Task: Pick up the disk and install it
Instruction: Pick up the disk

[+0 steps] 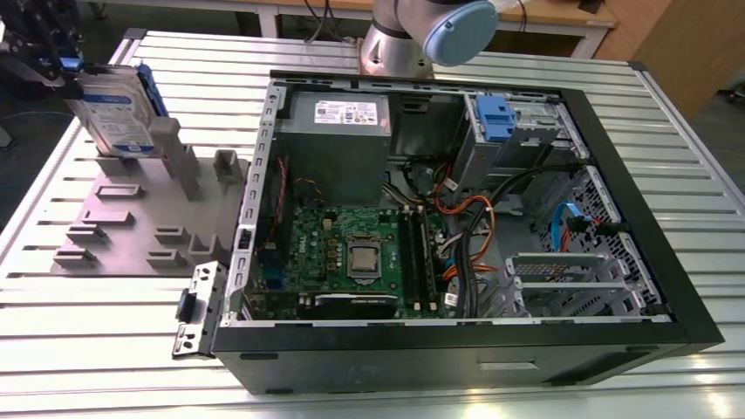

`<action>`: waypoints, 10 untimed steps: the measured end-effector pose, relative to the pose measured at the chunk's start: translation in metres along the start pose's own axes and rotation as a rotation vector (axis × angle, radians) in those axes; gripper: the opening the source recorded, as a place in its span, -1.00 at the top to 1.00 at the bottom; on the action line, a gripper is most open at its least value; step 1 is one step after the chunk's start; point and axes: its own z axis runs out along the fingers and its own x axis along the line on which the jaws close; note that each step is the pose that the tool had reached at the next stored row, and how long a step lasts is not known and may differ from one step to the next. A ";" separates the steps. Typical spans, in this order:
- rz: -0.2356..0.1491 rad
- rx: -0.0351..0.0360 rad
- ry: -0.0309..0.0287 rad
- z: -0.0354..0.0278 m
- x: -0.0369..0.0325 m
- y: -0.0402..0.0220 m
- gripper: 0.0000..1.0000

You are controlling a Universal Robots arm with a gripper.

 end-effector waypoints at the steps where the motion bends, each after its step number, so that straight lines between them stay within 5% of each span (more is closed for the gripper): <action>1: 0.000 0.0000 0.0000 -0.0003 0.0000 0.0000 0.27; 10: 0.000 -0.0001 0.0001 -0.0019 0.0000 0.0000 0.27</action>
